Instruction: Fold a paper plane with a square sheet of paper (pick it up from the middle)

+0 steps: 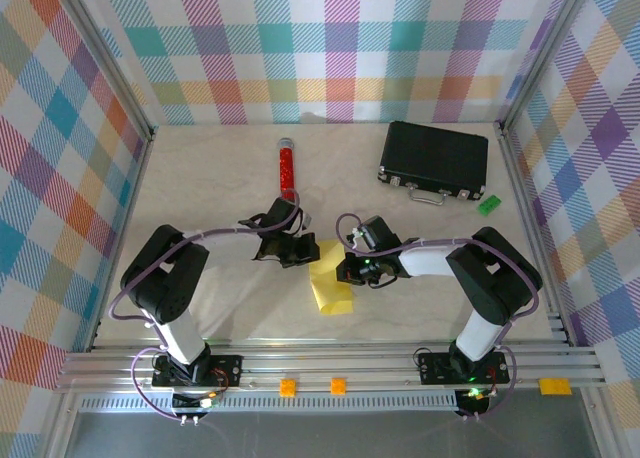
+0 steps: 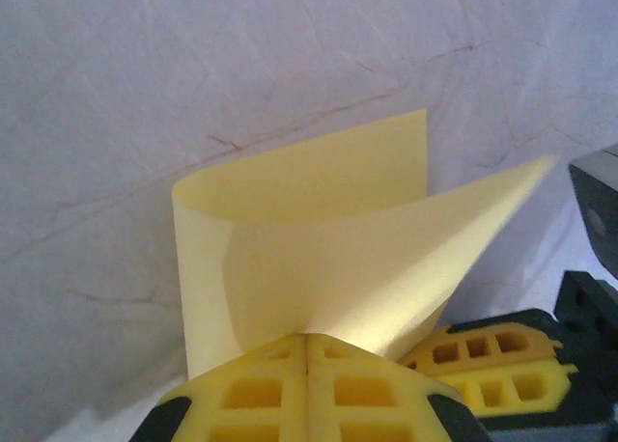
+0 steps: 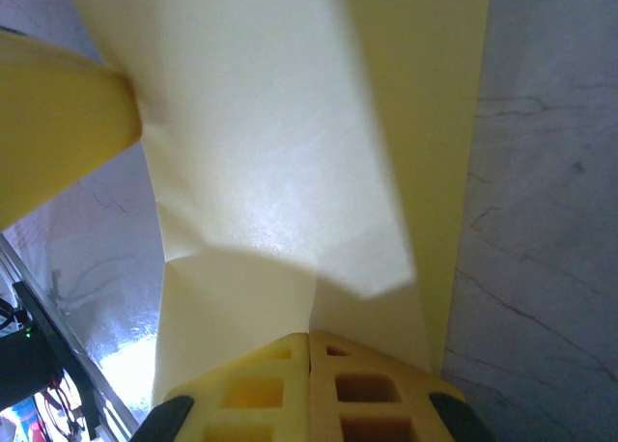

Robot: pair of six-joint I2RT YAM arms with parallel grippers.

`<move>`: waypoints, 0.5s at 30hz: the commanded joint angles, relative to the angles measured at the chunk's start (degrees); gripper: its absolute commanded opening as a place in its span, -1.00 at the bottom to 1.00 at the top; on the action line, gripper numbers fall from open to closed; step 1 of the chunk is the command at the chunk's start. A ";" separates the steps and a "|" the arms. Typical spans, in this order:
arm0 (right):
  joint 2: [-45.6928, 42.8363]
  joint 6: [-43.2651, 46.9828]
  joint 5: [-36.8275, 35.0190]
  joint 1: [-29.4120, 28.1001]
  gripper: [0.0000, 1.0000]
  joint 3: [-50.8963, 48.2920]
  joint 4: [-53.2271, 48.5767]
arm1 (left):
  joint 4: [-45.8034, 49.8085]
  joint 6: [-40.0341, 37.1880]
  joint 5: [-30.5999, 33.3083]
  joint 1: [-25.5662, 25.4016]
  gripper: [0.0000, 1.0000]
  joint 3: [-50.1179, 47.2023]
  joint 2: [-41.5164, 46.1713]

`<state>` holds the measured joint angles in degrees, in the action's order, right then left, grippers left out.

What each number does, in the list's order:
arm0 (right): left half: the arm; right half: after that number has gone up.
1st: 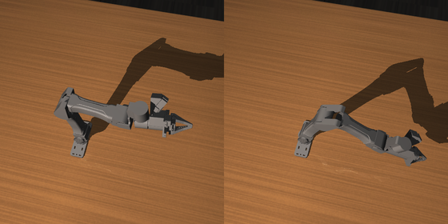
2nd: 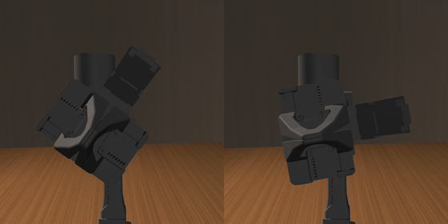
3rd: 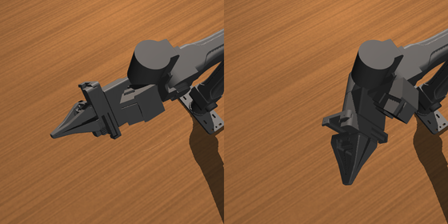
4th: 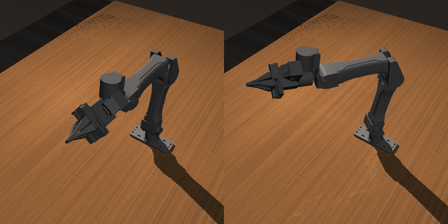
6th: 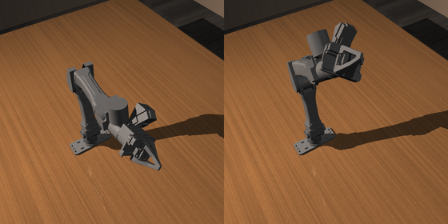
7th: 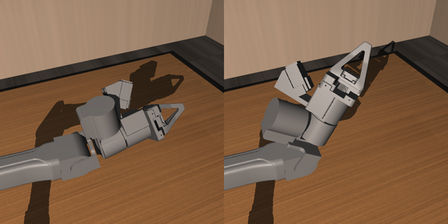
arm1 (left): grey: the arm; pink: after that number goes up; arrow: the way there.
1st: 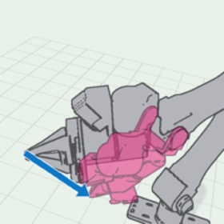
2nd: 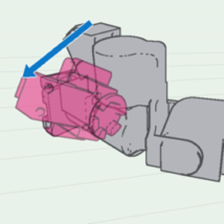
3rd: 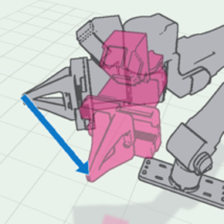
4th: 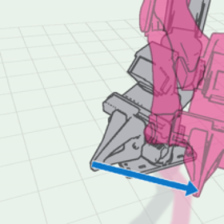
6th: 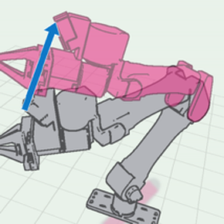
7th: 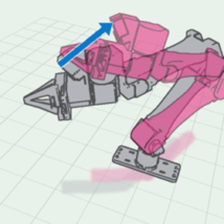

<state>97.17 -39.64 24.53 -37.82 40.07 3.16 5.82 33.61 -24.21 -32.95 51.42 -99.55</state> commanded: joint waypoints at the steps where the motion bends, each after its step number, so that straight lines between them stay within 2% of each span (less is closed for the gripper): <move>1: 1.90 -0.09 -5.59 0.24 -1.00 -3.19 -8.60 | -0.52 -0.57 -1.12 1.69 -1.00 0.46 -3.11; 9: 2.00 -0.03 -5.55 0.29 -1.00 -3.79 -8.60 | 1.27 1.81 1.87 4.48 -1.00 0.34 -5.33; 15: 2.25 0.18 -5.32 0.29 -1.00 -3.79 -8.30 | 5.43 1.90 5.09 5.43 -1.00 4.74 -6.31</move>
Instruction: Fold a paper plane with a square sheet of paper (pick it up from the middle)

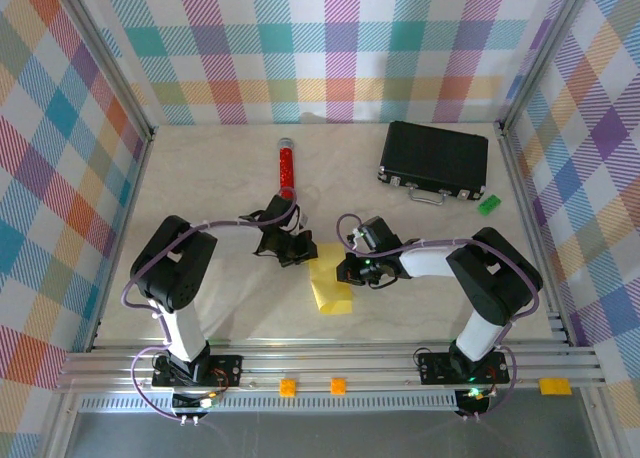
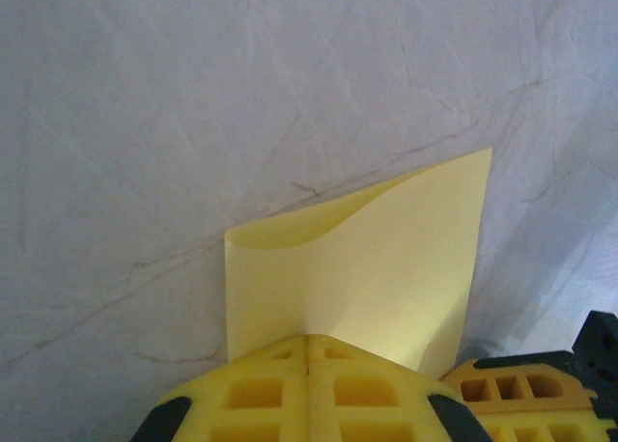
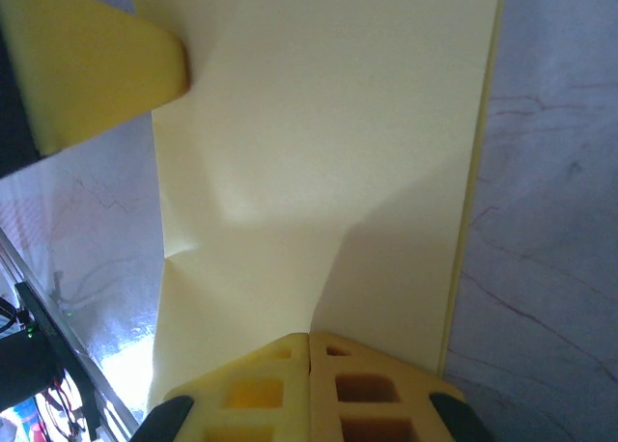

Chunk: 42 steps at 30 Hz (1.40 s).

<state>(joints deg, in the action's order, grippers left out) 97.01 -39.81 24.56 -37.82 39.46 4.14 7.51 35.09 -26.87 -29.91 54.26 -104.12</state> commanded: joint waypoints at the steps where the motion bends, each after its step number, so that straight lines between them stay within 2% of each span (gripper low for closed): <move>1: 2.39 0.37 -5.41 0.25 -1.00 -3.31 -9.33 | 4.12 0.58 8.35 2.40 -1.00 2.39 -1.94; 8: 2.69 0.07 -5.28 0.29 -1.00 -3.60 -8.57 | 5.06 2.18 11.13 3.08 -1.00 3.48 -2.36; 21: 3.05 -0.27 -4.74 0.29 -1.00 -3.97 -7.83 | 2.13 3.84 10.28 4.77 -1.00 3.63 -0.51; 28: 2.97 -0.45 -4.87 0.25 -1.00 -3.84 -7.84 | -1.15 4.67 9.57 4.77 -1.00 0.63 6.68; 35: 2.75 -0.62 -5.13 0.25 -1.00 -3.81 -7.90 | -10.11 4.63 -1.33 4.34 -1.00 -3.12 7.45; 42: 2.66 -0.62 -5.31 0.28 -1.00 -3.66 -8.28 | -13.75 1.52 -10.94 2.61 -1.00 -3.76 1.96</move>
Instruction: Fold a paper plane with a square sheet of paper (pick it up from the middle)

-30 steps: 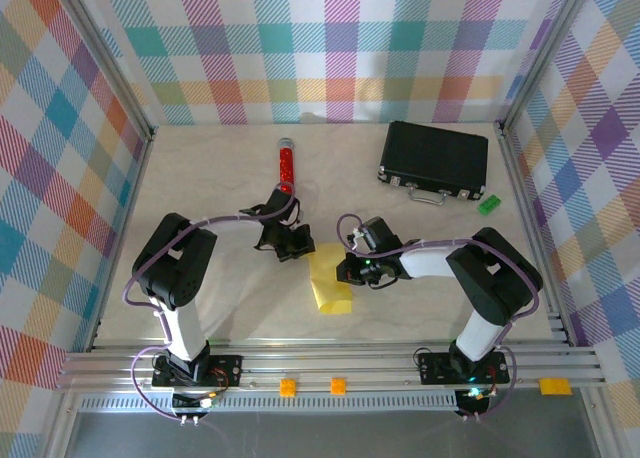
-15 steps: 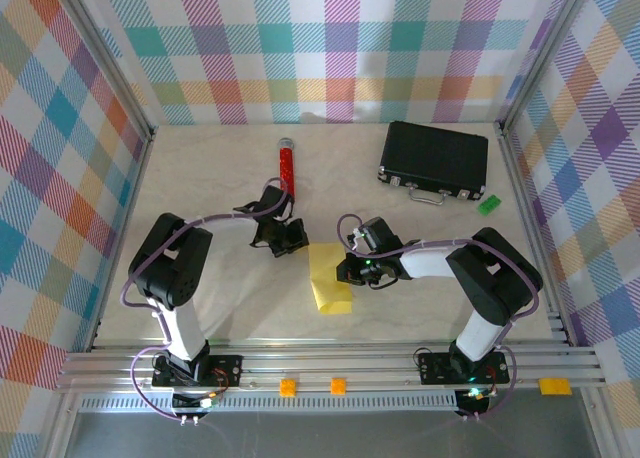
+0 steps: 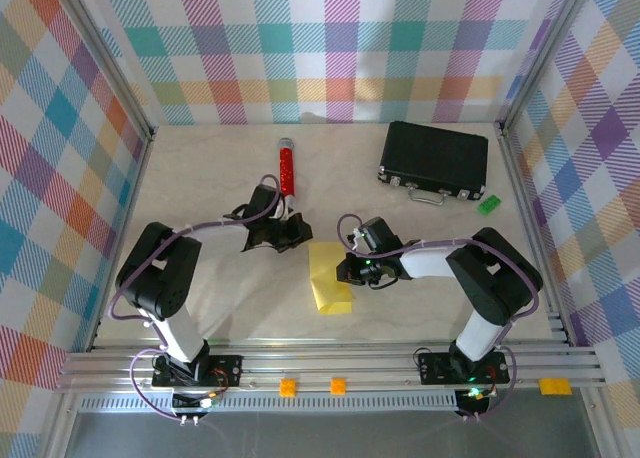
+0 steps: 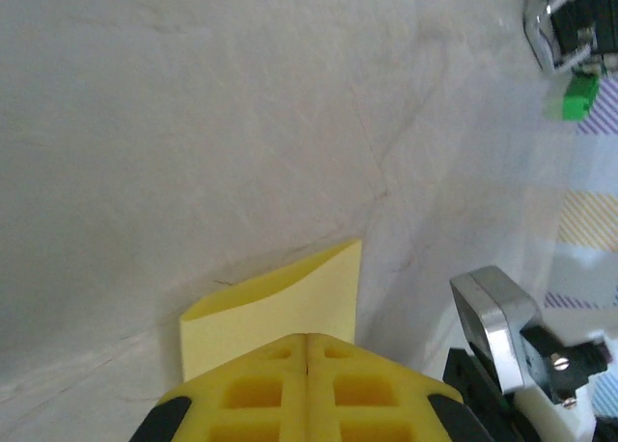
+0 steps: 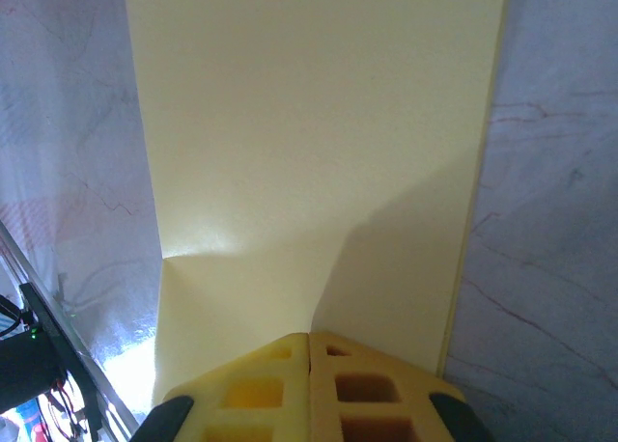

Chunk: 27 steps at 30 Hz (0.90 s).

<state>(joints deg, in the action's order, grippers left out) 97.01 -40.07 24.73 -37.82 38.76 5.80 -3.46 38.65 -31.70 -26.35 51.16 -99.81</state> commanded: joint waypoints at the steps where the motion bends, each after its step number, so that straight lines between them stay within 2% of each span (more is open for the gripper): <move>1: 2.74 -0.37 -5.48 0.29 -1.00 -2.96 -10.01 | -2.86 -2.41 -6.45 -1.22 -1.00 -0.69 -3.13; 6: 2.67 -0.44 -5.53 0.26 -1.00 -2.85 -10.17 | 0.37 -4.74 -4.19 -1.95 -1.00 0.12 -5.91; 11: 2.50 -0.50 -5.59 0.29 -1.00 -3.01 -10.20 | 6.64 -5.32 6.28 -1.78 -1.00 2.22 -8.65; 17: 2.31 -0.64 -5.31 0.27 -1.00 -3.19 -10.19 | 8.03 -2.24 11.72 -0.56 -1.00 3.51 -9.20; 21: 2.25 -0.70 -5.22 0.28 -1.00 -3.20 -10.09 | 7.33 -0.25 13.51 0.45 -1.00 3.97 -8.29; 27: 2.07 -0.71 -5.04 0.28 -1.00 -3.19 -9.94 | 4.57 0.41 11.58 1.47 -1.00 5.16 -9.04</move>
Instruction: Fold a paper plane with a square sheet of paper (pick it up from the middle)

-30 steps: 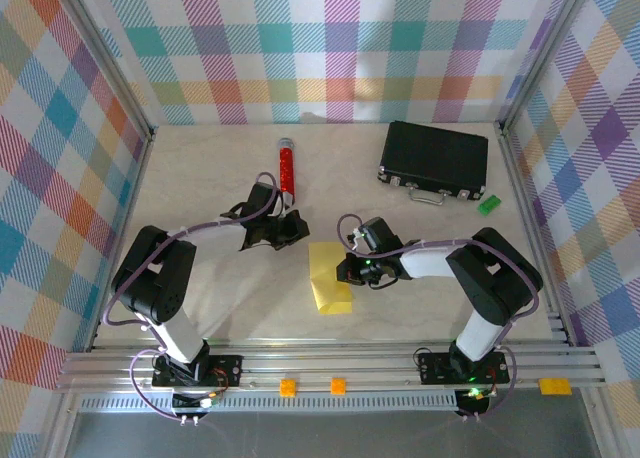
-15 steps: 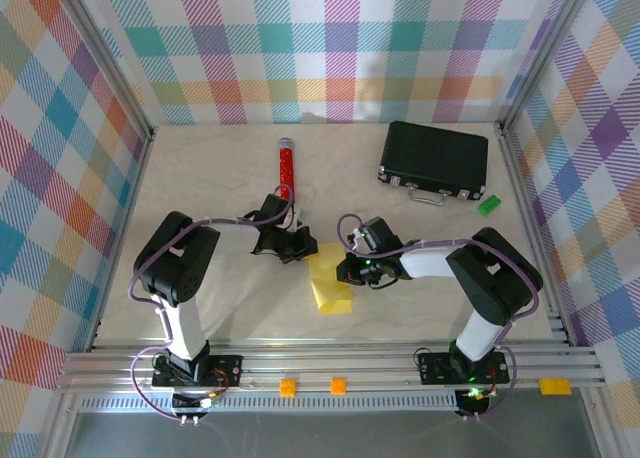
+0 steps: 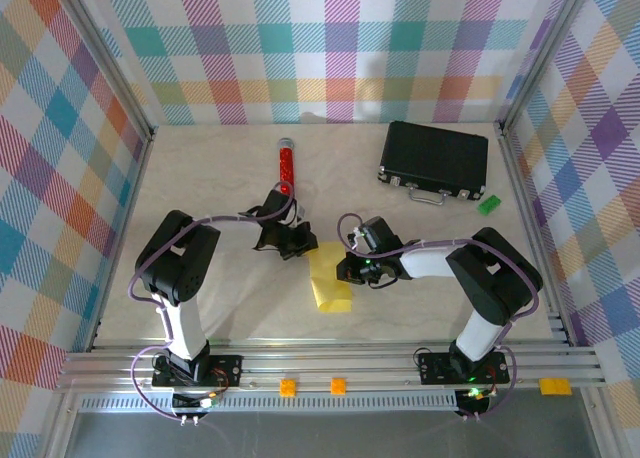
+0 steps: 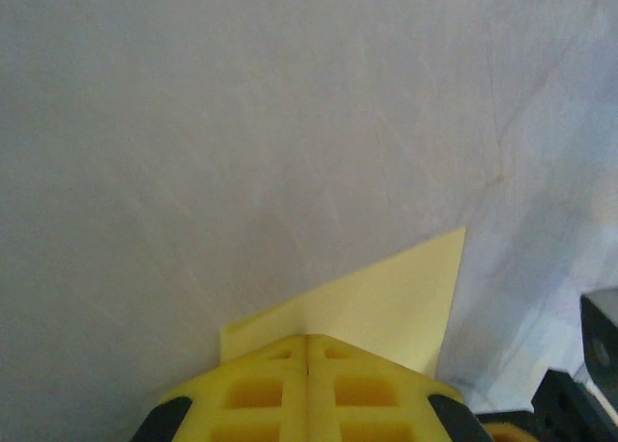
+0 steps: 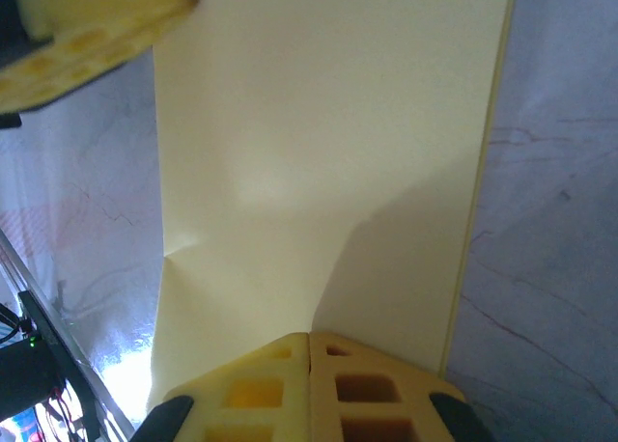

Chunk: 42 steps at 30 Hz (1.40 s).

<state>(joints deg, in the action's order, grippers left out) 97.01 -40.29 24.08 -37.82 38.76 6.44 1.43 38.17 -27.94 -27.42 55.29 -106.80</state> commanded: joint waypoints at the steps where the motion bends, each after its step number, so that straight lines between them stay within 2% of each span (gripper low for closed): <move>1: 2.07 -0.49 -4.47 0.29 -1.00 -3.23 -10.73 | -0.38 0.53 7.81 2.70 -1.00 1.17 -2.17; 23: 2.82 -1.19 -4.57 0.25 -1.00 -2.92 -9.70 | 0.43 1.20 8.85 4.13 -1.00 1.07 -0.12; 33: 3.23 -2.05 -6.50 0.29 -1.00 -0.61 -10.06 | 2.02 1.00 6.23 4.04 -1.00 -1.75 10.76; 37: 3.08 -2.36 -8.62 0.27 -1.00 1.36 -11.37 | 2.35 1.19 3.06 2.91 -1.00 -4.14 14.46; 42: 2.18 -2.17 -8.69 0.23 -1.00 2.04 -12.18 | 2.69 0.96 -1.06 -2.55 -1.00 -8.10 17.62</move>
<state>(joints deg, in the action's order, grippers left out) 97.34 -42.48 22.11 -37.89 41.63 2.00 2.79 39.42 -24.97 -26.85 49.28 -90.21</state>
